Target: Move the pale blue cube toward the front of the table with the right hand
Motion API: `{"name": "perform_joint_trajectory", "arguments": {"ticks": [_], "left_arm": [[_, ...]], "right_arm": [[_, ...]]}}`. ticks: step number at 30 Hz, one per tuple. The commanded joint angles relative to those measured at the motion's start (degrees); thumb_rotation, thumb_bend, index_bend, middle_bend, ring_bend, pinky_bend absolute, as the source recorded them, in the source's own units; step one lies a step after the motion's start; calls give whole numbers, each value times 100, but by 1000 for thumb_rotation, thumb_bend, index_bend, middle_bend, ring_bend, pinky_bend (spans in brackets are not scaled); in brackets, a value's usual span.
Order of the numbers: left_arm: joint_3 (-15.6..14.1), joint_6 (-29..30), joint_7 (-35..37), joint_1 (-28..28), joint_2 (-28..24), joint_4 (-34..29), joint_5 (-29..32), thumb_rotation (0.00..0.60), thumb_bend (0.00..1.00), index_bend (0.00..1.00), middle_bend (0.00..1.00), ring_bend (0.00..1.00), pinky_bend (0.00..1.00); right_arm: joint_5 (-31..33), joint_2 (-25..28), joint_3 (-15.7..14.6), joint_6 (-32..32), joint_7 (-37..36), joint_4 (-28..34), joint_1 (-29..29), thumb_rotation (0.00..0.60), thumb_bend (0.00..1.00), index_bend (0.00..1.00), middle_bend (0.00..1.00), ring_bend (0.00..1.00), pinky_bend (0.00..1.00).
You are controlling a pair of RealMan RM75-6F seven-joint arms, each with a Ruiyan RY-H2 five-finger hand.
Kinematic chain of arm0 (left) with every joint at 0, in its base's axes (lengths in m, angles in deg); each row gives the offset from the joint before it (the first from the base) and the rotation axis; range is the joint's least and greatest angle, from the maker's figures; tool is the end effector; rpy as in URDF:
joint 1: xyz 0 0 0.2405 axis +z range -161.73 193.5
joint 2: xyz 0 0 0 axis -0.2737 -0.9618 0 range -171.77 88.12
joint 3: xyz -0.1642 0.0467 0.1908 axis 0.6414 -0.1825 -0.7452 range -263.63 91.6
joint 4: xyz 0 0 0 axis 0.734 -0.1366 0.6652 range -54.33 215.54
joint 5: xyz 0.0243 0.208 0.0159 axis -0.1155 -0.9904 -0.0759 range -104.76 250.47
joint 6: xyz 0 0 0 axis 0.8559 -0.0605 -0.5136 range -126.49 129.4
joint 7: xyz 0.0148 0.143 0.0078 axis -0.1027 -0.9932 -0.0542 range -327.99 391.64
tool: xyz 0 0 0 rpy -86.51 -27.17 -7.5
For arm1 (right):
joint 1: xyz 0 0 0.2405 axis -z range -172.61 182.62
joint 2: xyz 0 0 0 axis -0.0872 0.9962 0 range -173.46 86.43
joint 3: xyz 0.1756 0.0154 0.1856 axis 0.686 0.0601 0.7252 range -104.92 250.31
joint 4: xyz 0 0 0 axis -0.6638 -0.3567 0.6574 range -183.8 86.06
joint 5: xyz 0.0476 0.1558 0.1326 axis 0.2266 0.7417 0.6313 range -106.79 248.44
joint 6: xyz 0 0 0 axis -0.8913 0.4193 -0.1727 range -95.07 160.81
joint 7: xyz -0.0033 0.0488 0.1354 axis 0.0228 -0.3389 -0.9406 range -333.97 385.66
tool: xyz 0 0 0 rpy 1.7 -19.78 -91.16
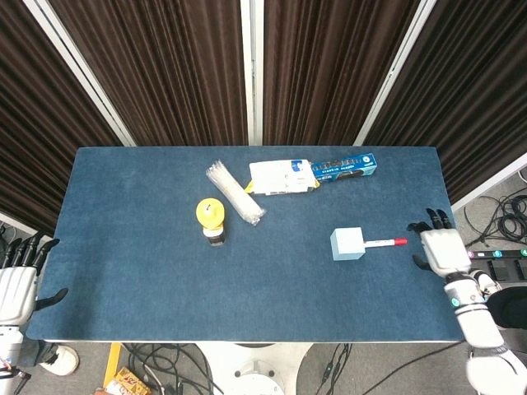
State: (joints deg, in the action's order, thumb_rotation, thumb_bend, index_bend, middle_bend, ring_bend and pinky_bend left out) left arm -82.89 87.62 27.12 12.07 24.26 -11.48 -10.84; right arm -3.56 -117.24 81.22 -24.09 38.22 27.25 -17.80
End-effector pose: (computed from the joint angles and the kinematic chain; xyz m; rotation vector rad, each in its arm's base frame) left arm -0.3160 0.1760 0.1537 -1.3458 -0.8760 -0.8473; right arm -0.3206 -0.3032 0.0985 1.6462 -0.8428 0.5755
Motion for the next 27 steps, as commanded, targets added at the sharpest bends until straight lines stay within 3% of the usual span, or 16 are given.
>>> {"name": "perform_joint_trajectory", "arguments": {"ticks": [1,13,22,27], "left_arm": [[0,0,0,0,0,0,0,600,51,219,155,123,97],[0,0,0,0,0,0,0,600,50,219,155,123,97],[0,0,0,0,0,0,0,600,50,219,155,123,97],[0,0,0,0,0,0,0,600,51,219,155,123,97]], "right_arm": [[237,-631,17,499,254,-735,-442,600,181,348,337,0,8],[359,-1460,-92,847,236,-1869,-749,600,186,431,400,27,22],[373,-1728,-122,943,81,-2270,-831,600,228,487,446,50,36],[398,-1819,-130,1032,49,-2410,-885,600,301,514,460,55,40]]}}
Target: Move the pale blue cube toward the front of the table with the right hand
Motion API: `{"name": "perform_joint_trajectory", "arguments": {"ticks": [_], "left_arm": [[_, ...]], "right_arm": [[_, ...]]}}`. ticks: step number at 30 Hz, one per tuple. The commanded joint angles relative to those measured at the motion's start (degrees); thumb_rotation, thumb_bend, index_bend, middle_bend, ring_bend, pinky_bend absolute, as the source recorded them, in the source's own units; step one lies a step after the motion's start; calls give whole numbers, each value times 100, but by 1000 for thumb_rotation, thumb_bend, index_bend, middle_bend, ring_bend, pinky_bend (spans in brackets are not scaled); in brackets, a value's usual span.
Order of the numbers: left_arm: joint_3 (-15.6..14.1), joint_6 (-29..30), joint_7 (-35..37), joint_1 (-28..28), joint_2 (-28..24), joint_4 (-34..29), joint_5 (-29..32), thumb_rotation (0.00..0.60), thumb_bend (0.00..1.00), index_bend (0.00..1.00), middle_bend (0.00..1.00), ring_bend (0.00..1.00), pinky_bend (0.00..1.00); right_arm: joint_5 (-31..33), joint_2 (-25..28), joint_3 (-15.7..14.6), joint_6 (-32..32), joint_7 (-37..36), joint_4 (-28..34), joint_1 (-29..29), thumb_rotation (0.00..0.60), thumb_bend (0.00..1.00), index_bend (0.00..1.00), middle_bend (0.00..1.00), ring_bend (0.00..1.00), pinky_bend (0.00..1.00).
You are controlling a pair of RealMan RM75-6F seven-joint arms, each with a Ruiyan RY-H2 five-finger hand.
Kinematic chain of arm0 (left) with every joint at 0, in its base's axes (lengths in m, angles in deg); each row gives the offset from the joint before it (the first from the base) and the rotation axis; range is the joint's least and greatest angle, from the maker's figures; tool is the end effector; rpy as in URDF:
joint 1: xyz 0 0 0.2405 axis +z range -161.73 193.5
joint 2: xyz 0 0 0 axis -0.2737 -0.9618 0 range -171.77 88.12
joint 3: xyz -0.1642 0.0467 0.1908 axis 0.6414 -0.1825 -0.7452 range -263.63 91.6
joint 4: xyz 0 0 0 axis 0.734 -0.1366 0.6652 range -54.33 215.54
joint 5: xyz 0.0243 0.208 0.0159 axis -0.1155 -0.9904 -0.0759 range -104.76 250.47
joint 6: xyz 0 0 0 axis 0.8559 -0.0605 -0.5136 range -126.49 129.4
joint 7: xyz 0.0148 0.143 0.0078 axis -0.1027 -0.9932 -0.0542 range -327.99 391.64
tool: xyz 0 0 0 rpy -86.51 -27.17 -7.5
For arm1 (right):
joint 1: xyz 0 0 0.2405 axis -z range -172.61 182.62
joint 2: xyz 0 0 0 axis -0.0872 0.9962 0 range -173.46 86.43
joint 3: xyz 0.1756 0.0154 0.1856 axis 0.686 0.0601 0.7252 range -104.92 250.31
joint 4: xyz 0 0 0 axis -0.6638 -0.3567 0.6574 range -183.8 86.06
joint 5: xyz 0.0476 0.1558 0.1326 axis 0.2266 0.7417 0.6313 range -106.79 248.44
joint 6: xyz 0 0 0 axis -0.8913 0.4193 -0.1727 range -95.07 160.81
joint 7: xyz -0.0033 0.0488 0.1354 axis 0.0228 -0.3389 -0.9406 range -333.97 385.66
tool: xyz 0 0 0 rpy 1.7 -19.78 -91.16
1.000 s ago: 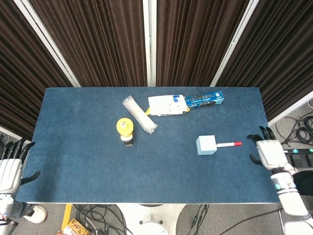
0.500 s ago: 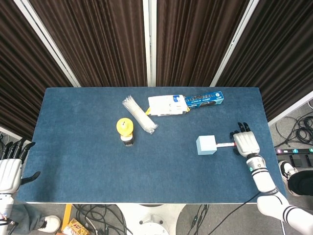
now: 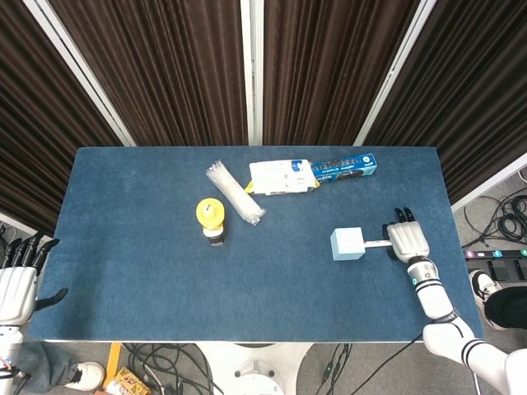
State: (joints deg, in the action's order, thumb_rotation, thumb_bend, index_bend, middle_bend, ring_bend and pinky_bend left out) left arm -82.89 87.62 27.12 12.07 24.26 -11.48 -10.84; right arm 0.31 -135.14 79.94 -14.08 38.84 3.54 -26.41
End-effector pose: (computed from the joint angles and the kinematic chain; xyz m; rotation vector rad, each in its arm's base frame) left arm -0.3160 0.1760 0.1537 -1.3458 -0.8760 -0.8473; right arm -0.3316 -0.3507 0.0186 1.7209 -0.8503 0.4344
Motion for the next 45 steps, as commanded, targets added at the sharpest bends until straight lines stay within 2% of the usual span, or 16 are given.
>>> {"name": "perform_joint_trajectory", "arguments": {"ticks": [1,6,9,18,22,39,45], "left_arm": [[0,0,0,0,0,0,0,600,51,219,155,123,97],[0,0,0,0,0,0,0,600,51,219,154,123,97],[0,0,0,0,0,0,0,600,51,219,154,123,97],[0,0,0,0,0,0,0,600,51,219,155,123,97],[0,0,0,0,0,0,0,600,51,219,154,123,97],[0,0,0,0,0,0,0,600,50,219,155,123,97],[0,0,0,0,0,0,0,600,50,219,155,123,97]], "right_arm": [[12,-42,-3,43,-23,-58,-34,600,314,521,465,61,43],[-11,-10,5,9,-128,-31,-39,600,435,566,492,95,60],[-20,83,2,-29,-147,42,-21,600,475,587,498,103,64],[-6,733,-23,-196,-218,648,154,600,477,614,513,110,67],[41,854,-5,-150,-170,920,119,600,477,618,517,110,66],[399,-46,302,472,880,1560,-1013,600,477,636,531,130,67],[527,-37,204,544,1287,1868,-1217,600,477,643,532,130,67]]}}
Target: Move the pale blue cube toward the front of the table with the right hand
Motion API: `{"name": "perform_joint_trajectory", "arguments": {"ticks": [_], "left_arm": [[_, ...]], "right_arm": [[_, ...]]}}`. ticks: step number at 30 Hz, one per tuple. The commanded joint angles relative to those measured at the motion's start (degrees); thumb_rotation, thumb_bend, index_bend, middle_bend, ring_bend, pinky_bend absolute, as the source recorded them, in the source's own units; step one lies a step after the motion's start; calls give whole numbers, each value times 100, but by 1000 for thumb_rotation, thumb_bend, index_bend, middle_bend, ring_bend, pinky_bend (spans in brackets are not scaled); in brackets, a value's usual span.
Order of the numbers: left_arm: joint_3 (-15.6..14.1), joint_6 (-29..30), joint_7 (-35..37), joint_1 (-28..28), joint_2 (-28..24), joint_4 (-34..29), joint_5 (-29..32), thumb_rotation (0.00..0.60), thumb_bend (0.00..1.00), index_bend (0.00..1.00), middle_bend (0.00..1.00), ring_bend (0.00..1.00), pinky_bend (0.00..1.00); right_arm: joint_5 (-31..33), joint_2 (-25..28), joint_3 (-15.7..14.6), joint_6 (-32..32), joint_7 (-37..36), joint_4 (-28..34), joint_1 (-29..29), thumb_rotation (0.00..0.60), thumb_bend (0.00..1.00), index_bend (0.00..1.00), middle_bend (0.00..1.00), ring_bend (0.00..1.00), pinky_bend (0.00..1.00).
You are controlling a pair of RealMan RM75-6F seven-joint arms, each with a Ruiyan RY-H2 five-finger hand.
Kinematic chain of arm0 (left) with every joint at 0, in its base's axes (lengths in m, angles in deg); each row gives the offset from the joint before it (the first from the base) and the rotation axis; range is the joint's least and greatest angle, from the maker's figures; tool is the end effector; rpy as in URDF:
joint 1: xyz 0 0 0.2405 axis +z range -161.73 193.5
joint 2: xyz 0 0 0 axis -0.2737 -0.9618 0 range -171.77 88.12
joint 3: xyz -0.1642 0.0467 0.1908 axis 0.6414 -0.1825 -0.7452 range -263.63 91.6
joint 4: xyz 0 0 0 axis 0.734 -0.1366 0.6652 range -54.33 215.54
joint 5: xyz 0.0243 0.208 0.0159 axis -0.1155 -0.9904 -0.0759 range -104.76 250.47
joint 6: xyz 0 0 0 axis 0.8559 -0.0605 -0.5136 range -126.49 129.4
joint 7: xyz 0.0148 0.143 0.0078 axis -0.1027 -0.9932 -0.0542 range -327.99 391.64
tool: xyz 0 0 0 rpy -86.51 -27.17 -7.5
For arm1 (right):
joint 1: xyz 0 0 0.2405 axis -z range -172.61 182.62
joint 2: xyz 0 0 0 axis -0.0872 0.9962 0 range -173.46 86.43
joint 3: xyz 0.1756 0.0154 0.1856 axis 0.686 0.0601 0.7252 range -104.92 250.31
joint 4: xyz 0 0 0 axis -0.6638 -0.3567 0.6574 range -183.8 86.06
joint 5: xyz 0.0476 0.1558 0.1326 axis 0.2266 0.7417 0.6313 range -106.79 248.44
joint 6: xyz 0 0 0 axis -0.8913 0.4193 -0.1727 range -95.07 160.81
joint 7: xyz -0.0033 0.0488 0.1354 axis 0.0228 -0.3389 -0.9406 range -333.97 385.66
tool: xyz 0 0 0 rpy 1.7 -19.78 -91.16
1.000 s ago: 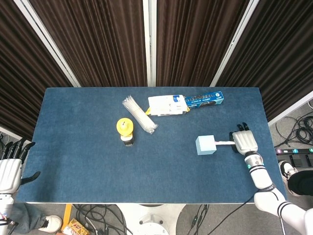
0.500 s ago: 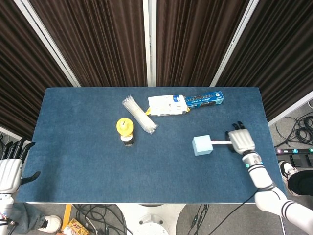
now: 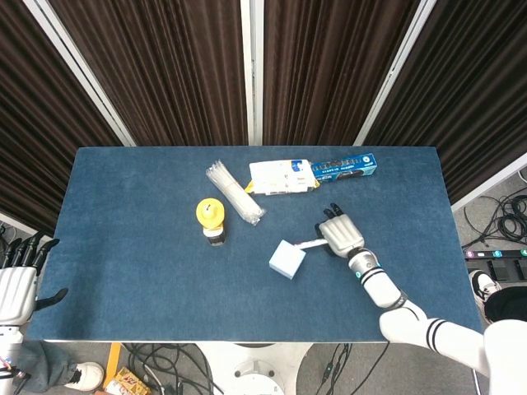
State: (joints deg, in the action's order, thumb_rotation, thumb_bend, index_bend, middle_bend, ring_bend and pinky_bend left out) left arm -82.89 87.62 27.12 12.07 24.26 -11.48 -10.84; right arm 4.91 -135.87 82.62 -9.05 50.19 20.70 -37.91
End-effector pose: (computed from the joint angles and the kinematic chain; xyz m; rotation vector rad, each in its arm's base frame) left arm -0.3160 0.1760 0.1537 -1.3458 -0.8760 -0.8473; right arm -0.1952 -0.3662 -0.0400 2.0101 -0.8086 0.6135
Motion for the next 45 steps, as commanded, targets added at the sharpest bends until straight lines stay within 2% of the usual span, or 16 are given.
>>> {"name": "perform_joint_trajectory", "arguments": {"ticks": [1,11,20,27,34,35,37,39,41,43,45], "left_arm": [[0,0,0,0,0,0,0,600,50,219,155,123,97],[0,0,0,0,0,0,0,600,50,219,155,123,97],[0,0,0,0,0,0,0,600,50,219,155,123,97],[0,0,0,0,0,0,0,600,50,219,155,123,97],[0,0,0,0,0,0,0,600,51,219,155,123,97],[0,0,0,0,0,0,0,600,51,219,155,123,97],[0,0,0,0,0,0,0,600,51,219,155,123,97],[0,0,0,0,0,0,0,600,51,219,155,123,97],[0,0,0,0,0,0,0,600,51,219,155,123,97],[0,0,0,0,0,0,0,600,51,219,155,123,97],[0,0,0,0,0,0,0,600,51,219,155,123,97]], "right_arm": [[87,76,-97,52,194,221,-71,600,477,644,532,130,67],[143,558,-463,-91,410,1118,24,600,494,644,535,130,67],[412,130,-399,-84,585,1293,-248,600,493,645,535,130,36],[609,-215,-464,-21,880,1383,-522,600,494,645,536,130,34],[719,-147,-523,-313,1046,1425,-537,600,484,645,536,130,30],[749,-93,-527,-381,1074,1429,-517,600,465,630,531,128,24],[881,62,-547,-554,1200,1449,-466,600,340,528,471,95,8],[1053,185,-568,-634,1326,1493,-443,600,153,339,334,32,0],[1240,312,-590,-688,1442,1567,-429,600,29,156,200,0,0],[1348,462,-613,-789,1487,1673,-386,600,0,68,139,0,0],[1337,651,-631,-935,1426,1808,-298,600,0,36,119,0,0]]}}
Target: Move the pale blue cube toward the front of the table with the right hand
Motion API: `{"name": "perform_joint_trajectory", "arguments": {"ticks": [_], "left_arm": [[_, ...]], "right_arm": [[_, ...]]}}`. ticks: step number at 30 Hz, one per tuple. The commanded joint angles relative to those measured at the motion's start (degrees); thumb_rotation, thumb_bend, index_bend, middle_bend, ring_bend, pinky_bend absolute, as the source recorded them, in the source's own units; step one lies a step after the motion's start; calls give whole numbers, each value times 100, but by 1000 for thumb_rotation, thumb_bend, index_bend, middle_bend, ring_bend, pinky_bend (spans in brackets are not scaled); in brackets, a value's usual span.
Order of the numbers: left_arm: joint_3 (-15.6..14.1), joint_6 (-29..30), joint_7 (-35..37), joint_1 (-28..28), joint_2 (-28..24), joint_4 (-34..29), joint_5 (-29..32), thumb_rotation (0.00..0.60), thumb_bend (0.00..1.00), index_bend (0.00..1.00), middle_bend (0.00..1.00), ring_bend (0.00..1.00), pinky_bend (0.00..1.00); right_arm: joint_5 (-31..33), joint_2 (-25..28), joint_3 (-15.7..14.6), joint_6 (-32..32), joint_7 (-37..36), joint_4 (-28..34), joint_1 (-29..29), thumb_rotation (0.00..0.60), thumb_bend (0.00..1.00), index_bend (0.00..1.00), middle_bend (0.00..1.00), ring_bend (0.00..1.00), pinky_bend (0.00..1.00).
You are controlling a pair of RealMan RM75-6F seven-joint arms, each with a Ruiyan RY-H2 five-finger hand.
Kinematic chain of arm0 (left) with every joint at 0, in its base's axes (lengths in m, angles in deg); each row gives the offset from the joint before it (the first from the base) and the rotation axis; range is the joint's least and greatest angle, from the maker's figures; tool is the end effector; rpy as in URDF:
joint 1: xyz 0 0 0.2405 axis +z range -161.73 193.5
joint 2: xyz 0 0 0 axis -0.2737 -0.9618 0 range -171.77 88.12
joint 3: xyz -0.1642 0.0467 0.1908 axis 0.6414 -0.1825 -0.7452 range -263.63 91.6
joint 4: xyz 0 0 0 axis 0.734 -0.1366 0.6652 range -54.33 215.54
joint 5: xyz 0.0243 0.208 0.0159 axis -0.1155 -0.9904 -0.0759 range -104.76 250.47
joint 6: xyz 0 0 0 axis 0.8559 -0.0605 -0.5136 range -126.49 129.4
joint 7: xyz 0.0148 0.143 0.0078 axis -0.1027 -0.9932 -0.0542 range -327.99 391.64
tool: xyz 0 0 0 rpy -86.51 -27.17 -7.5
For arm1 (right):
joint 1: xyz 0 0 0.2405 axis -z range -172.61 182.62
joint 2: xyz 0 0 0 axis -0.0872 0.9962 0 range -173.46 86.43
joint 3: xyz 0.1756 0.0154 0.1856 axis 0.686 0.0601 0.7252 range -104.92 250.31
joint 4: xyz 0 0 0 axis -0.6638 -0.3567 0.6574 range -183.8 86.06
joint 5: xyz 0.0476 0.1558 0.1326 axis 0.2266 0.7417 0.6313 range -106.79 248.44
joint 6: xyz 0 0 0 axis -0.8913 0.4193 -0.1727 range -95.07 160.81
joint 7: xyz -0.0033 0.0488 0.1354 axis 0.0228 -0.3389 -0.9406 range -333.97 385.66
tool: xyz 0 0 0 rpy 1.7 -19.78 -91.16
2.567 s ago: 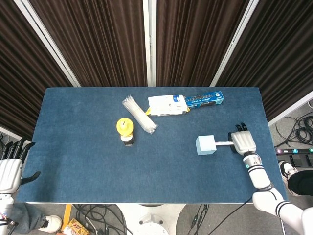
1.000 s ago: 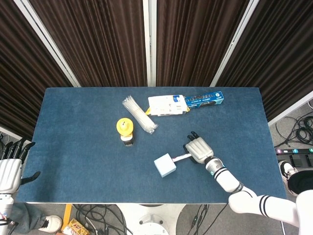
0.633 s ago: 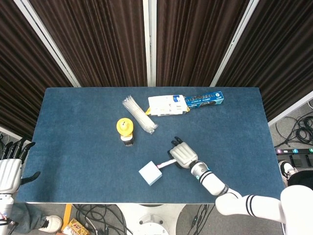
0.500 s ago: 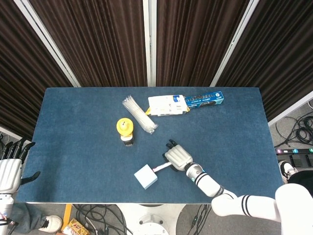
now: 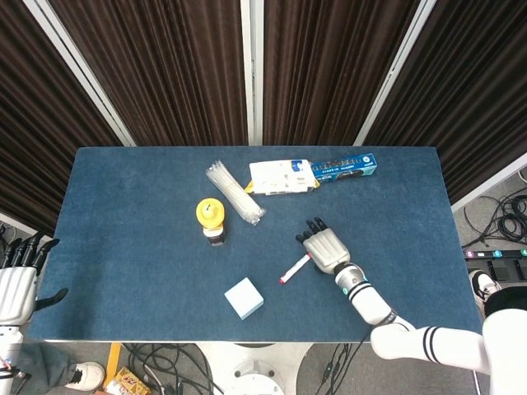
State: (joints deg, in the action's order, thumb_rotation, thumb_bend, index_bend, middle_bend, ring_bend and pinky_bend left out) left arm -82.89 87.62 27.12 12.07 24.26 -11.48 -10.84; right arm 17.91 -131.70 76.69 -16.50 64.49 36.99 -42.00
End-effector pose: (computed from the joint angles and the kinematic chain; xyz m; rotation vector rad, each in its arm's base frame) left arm -0.3160 0.1760 0.1537 -1.3458 -0.8760 -0.8473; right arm -0.1617 -0.3314 -0.0399 2.0803 -0.7657 0.5618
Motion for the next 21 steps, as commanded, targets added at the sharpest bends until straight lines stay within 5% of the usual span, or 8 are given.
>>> {"name": "perform_joint_trajectory", "arguments": {"ticks": [1,6,13,21], "left_arm": [[0,0,0,0,0,0,0,600,51,219,155,123,97],[0,0,0,0,0,0,0,600,51,219,155,123,97],[0,0,0,0,0,0,0,600,51,219,155,123,97],[0,0,0,0,0,0,0,600,50,219,155,123,97]], "right_arm": [[-15,330,-39,-277,-71,245,166,600,0,34,117,0,0],[-528,1114,-111,-953,-587,578,649,600,18,30,134,0,0],[-1616,2217,-517,-2347,-2029,861,1898,600,174,28,140,0,0],[-2249,2508,-874,-3651,-3043,811,3160,600,176,27,115,0,0]]}}
